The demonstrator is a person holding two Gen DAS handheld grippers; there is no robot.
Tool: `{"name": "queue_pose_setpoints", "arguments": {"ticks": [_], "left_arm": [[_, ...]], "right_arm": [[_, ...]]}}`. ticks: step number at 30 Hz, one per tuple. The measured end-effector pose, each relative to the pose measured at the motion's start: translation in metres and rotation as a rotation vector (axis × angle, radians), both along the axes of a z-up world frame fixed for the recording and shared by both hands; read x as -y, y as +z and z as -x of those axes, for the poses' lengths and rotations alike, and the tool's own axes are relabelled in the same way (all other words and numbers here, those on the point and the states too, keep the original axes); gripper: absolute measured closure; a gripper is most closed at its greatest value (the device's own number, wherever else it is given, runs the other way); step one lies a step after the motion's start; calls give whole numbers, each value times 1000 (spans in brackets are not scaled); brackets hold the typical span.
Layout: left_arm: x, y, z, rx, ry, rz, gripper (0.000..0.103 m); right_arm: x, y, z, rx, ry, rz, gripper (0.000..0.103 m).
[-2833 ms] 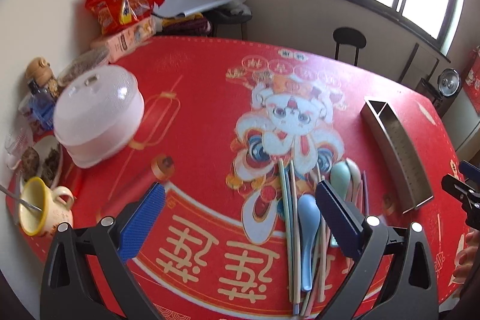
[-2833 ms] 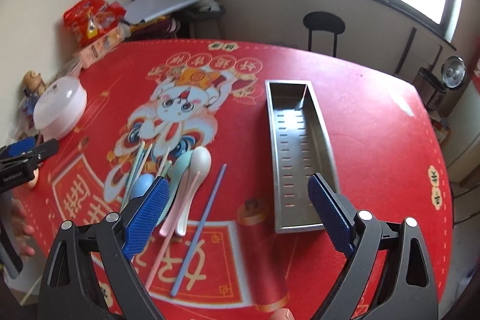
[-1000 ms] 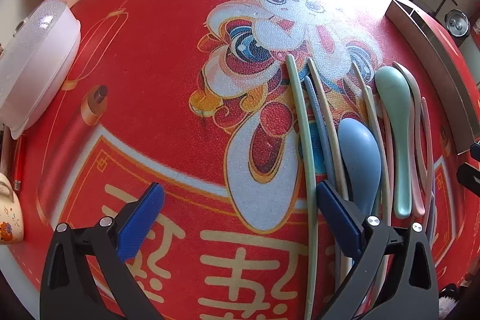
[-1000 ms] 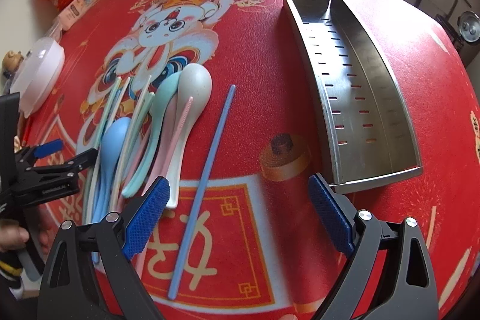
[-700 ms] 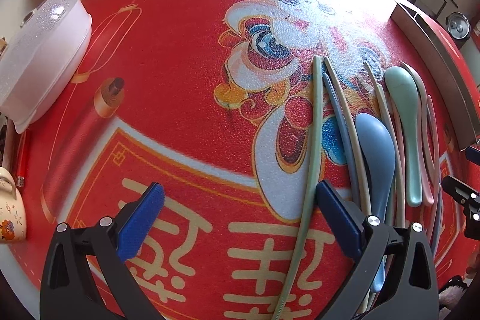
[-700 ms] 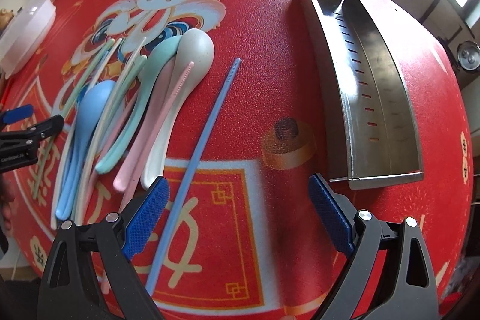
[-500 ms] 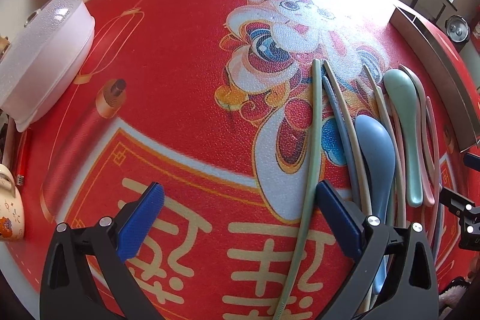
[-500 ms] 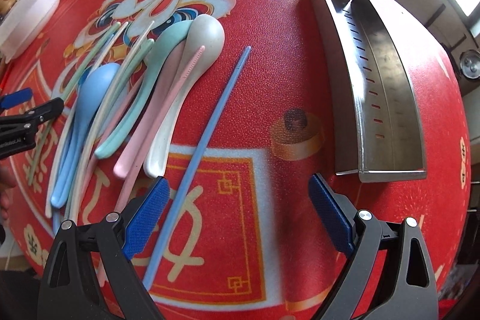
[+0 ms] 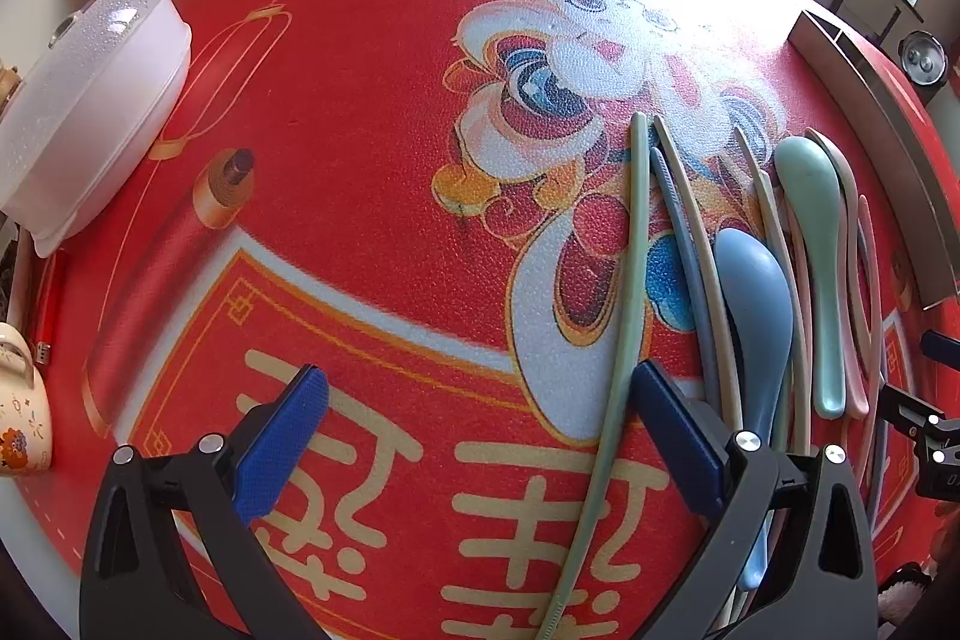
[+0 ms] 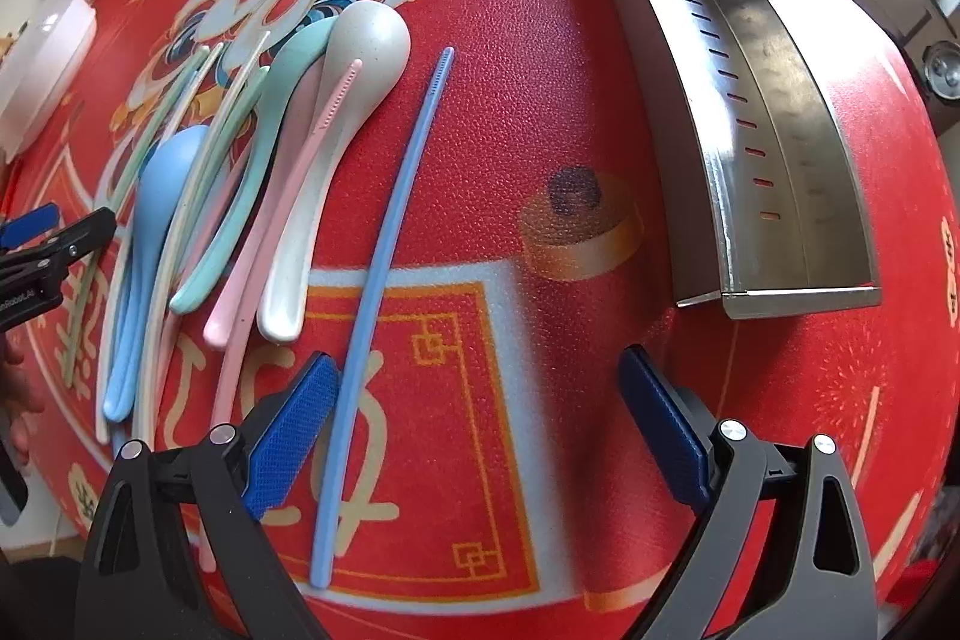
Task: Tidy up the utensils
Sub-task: 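Move both tools toward the row of spoons and chopsticks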
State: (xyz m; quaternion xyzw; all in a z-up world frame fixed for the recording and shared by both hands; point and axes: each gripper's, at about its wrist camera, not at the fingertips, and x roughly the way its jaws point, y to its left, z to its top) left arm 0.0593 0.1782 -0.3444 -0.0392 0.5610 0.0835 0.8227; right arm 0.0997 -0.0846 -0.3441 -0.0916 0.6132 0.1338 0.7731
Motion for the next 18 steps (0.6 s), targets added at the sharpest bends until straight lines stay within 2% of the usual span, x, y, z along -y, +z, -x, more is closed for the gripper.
{"name": "queue_pose_setpoints", "arguments": {"ticks": [8, 14, 18], "left_arm": [[-2, -1, -13, -39, -17, 13, 5], [8, -1, -23, -44, -102, 18, 6], [22, 3, -25, -20, -171, 11, 18]], "right_arm": [[2, -2, 1, 5, -1, -8, 11], [4, -3, 1, -5, 2, -5, 11], [-1, -3, -4, -46, 23, 15, 10]]}}
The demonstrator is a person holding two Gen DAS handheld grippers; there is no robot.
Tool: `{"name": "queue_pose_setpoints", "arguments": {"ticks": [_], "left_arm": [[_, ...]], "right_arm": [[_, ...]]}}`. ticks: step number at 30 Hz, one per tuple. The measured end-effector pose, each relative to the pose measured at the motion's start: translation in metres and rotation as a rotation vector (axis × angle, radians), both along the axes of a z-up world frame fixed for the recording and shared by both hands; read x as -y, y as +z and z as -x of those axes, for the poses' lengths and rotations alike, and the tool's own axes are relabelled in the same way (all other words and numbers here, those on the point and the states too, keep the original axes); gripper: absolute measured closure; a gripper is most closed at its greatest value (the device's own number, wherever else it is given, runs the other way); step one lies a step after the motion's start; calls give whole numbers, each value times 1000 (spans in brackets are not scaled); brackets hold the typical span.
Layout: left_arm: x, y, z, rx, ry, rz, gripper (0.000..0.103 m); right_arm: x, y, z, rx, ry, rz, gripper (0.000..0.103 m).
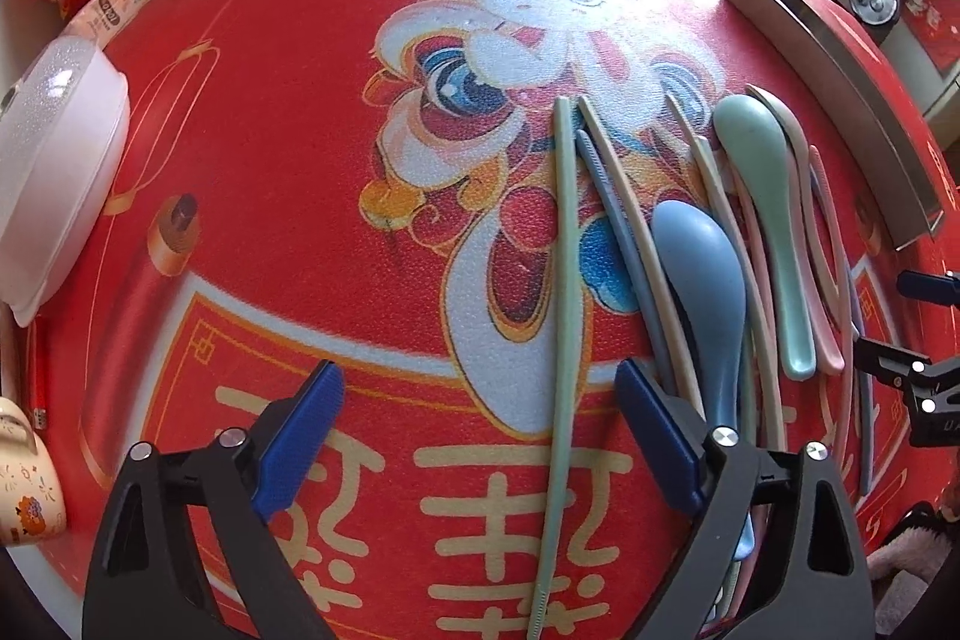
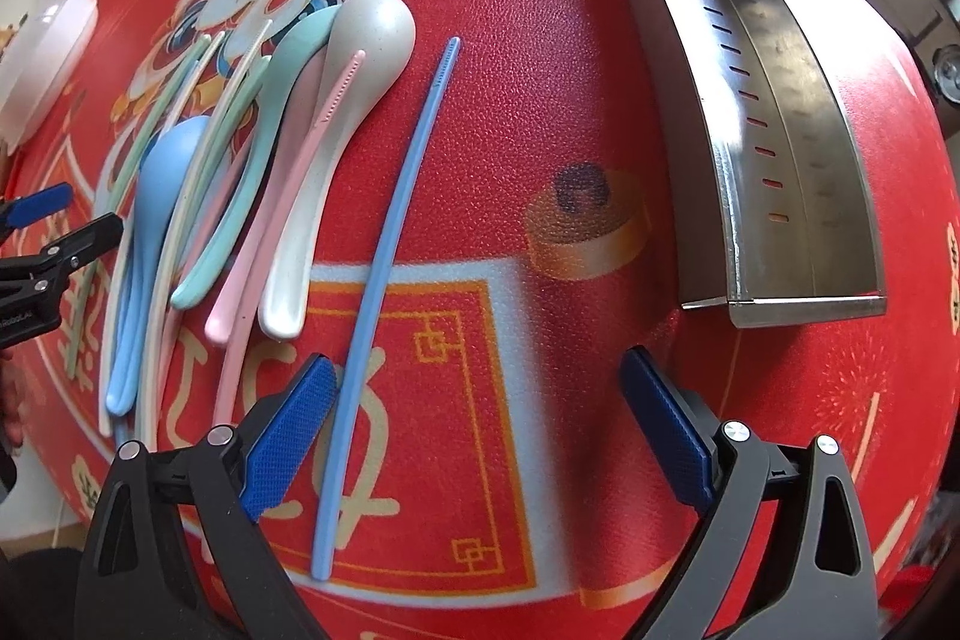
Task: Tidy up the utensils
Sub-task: 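Move both tools toward the row of spoons and chopsticks, then close the right gripper on the blue stick while the left gripper grasps a green chopstick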
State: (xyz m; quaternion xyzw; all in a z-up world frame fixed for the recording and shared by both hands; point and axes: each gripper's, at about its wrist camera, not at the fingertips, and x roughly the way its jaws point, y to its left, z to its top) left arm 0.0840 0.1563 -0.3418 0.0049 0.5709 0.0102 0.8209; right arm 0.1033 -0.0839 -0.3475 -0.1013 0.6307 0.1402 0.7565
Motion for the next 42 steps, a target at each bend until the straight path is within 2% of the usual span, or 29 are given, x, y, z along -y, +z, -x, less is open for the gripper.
{"name": "queue_pose_setpoints", "arguments": {"ticks": [5, 7, 8, 10, 12, 16, 18, 22, 24, 26, 28, 33, 42], "left_arm": [[15, 3, -7, 16, -60, 6, 42], [20, 4, -11, 17, -73, 11, 58], [21, 4, -9, 18, -79, 13, 62], [24, 5, -10, 15, -92, 20, 75], [28, 4, -12, 15, -98, 15, 77], [24, 4, -4, 19, -87, 29, 78], [23, 5, 1, 18, -83, 47, 78], [23, 6, 8, 15, -74, 105, 78], [24, 6, 10, 11, -66, 129, 79], [23, 7, 11, 0, -53, 169, 82], [23, 7, 14, -7, -44, 205, 83], [21, 7, 14, -10, -27, 228, 84], [18, 7, 14, 18, -1, 228, 84]], "right_arm": [[-5, 0, -5, -10, 18, 8, 11], [-6, 0, -7, -13, 19, 8, 11], [-7, 0, -8, -11, 20, 9, 13], [-9, 3, -8, 3, 28, 3, 24], [-12, 8, -9, 10, 43, -3, 38], [-18, 10, -10, 14, 53, -7, 46], [-19, 12, -11, 20, 58, -17, 60], [-19, 16, -13, 11, 65, -44, 74], [-14, 18, -14, -9, 81, -85, 85], [-14, 18, -15, -25, 96, -111, 88], [-19, 18, -14, -10, 123, -87, 88], [-34, 21, -10, 31, 170, -35, 92], [-38, 21, -6, 40, 157, -21, 97]]}}
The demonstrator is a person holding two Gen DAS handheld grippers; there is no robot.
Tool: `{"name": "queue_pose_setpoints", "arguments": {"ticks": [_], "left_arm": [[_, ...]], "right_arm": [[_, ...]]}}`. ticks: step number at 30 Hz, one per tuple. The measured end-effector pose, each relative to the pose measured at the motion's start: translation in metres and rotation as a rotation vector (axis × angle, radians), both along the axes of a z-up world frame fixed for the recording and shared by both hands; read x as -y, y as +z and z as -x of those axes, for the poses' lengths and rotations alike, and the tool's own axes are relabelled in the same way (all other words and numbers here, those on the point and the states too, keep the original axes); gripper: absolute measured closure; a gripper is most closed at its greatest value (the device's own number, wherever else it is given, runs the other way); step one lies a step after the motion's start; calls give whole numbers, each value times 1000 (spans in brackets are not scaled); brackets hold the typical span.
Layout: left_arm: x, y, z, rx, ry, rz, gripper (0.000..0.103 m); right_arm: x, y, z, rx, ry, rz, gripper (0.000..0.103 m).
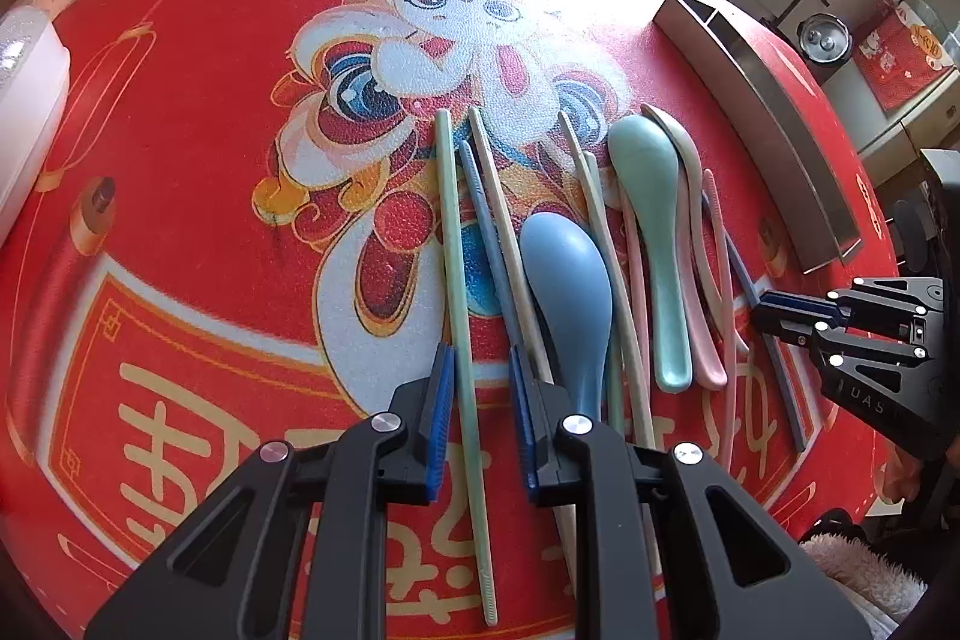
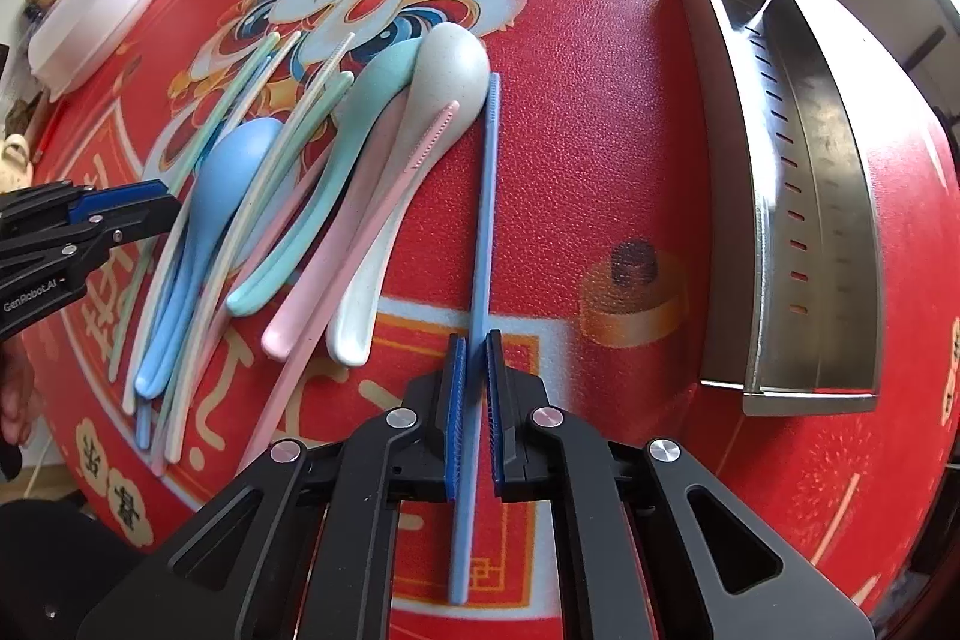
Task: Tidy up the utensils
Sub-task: 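Close the right gripper on the blue stick while the left gripper grasps a green chopstick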
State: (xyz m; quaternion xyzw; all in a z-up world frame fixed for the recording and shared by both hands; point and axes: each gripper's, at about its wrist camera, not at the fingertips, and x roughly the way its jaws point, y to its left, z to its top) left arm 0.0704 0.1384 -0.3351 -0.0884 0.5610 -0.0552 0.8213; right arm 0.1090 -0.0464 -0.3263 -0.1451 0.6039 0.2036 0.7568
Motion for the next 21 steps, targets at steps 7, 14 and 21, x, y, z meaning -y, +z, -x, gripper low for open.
{"name": "queue_pose_setpoints", "arguments": {"ticks": [7, 14, 21], "left_arm": [[-2, 0, -7, 36, -3, 13, 84], [-7, -2, -4, 75, 0, 51, 85], [-13, -3, -4, 64, 7, 73, 92]], "right_arm": [[9, -4, -15, -46, -48, -10, 97], [7, -5, -21, -50, -119, 5, 97], [-7, -8, -20, -29, -126, 34, 95]]}}
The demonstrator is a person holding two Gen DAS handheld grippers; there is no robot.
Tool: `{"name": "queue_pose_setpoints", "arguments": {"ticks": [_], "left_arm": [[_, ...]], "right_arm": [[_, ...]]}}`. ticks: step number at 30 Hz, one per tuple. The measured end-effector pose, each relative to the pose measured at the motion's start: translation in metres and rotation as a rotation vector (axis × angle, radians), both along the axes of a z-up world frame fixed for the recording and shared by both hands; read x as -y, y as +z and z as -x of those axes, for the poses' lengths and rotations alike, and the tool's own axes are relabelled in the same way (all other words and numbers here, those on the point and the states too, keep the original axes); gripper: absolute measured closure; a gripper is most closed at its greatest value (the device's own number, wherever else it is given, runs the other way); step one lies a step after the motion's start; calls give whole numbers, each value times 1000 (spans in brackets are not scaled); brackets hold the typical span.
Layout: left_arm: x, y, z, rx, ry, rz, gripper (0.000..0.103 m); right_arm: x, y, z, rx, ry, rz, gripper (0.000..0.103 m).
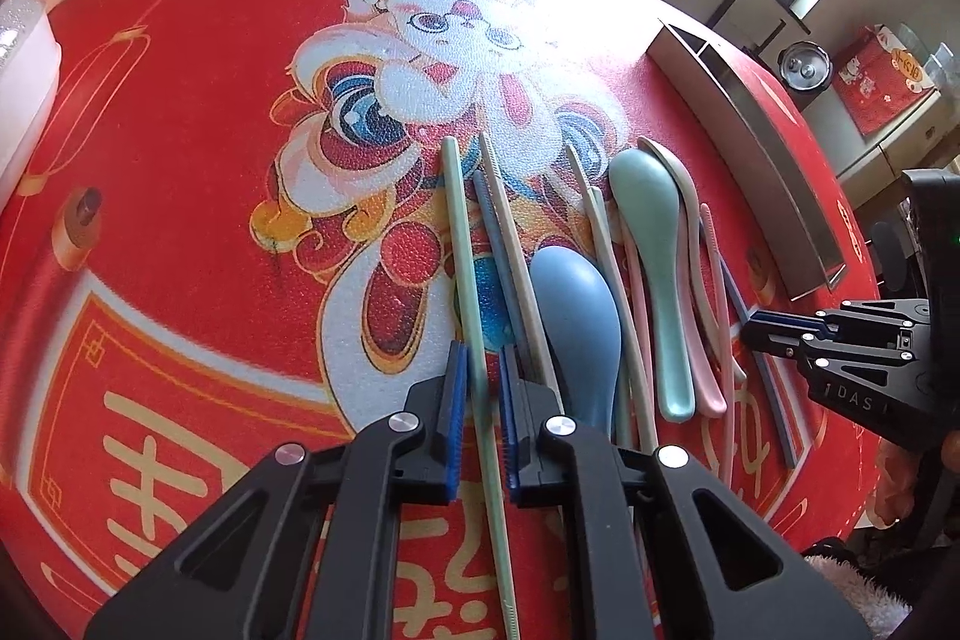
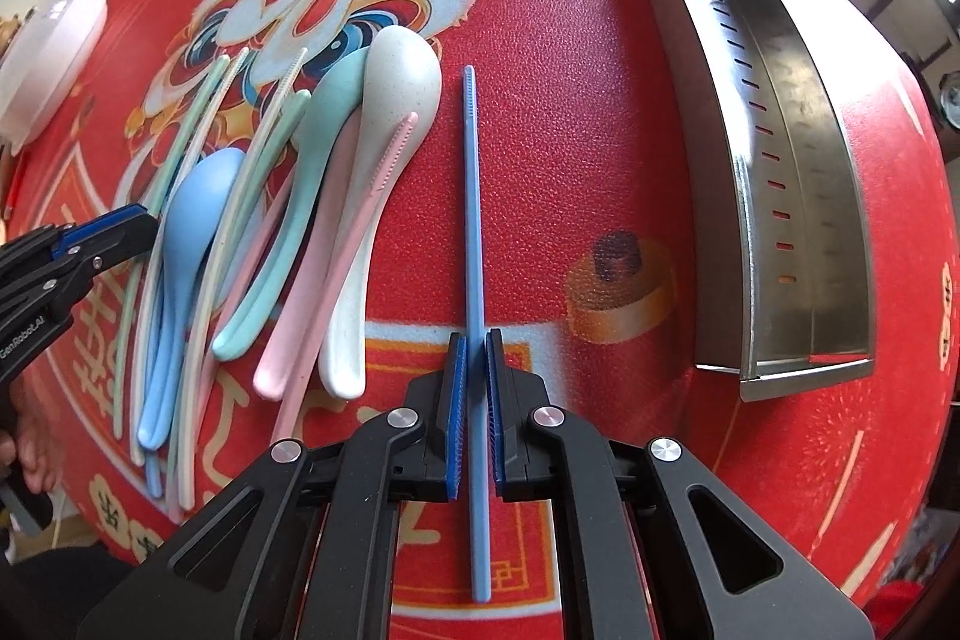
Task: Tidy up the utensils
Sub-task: 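Close the right gripper on the blue stick while the left gripper grasps a green chopstick, then lift the blue stick and green chopstick and carry them toward the steel tray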
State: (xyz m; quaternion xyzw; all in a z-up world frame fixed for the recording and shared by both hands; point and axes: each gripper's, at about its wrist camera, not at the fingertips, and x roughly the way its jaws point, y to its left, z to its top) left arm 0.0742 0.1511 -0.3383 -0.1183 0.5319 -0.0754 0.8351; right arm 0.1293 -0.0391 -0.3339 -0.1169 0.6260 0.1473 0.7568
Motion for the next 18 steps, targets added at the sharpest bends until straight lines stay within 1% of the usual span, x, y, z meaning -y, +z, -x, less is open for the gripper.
{"name": "queue_pose_setpoints", "arguments": {"ticks": [3, 6, 7, 8, 10, 13, 18], "left_arm": [[2, 1, -1, -16, 24, -8, 93], [11, 3, 5, -6, 38, -64, 93], [14, 3, 8, -4, 44, -83, 96], [17, 4, 11, -7, 56, -95, 96], [20, 4, 16, -14, 80, -111, 96], [23, 3, 18, -1, 101, -138, 95], [26, 3, 12, 10, 133, -169, 95]], "right_arm": [[-5, 0, 5, 14, 23, 9, 95], [-7, 1, 11, 32, 68, 15, 95], [-7, 1, 12, 35, 85, 14, 95], [-7, 1, 14, 36, 97, 10, 96], [-6, 1, 14, 30, 111, -5, 96], [-3, 0, 16, 32, 127, -20, 96], [5, 1, 17, 24, 138, -46, 96]]}}
